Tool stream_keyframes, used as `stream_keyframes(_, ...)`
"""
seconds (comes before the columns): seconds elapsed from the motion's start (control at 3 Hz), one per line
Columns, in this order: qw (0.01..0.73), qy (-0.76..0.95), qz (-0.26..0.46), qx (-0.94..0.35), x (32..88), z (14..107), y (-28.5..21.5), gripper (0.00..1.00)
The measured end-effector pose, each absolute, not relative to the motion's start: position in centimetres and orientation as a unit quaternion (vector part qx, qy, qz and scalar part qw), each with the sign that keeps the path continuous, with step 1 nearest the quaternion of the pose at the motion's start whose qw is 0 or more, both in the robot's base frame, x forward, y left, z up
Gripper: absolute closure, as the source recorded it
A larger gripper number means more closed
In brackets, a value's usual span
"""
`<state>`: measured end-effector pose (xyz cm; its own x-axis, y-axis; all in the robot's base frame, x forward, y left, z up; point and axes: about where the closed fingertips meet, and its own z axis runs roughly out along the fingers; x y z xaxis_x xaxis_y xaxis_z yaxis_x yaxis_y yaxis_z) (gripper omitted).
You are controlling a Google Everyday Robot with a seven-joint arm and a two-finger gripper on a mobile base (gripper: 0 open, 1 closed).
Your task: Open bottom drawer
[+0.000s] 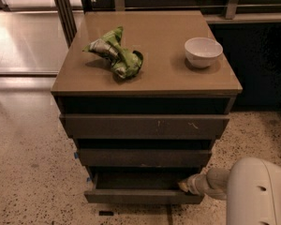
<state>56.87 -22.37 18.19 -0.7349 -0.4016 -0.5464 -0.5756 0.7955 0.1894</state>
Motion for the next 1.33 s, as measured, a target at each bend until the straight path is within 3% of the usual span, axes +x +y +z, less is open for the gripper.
stream_keyframes(0.67,0.228,0.894,0.254,-0.291,55.4,18.4,-20.1,1.00)
stream_keyframes(1.33,0.223,0.895,0.257,-0.290,53.9,18.5,-19.9,1.00)
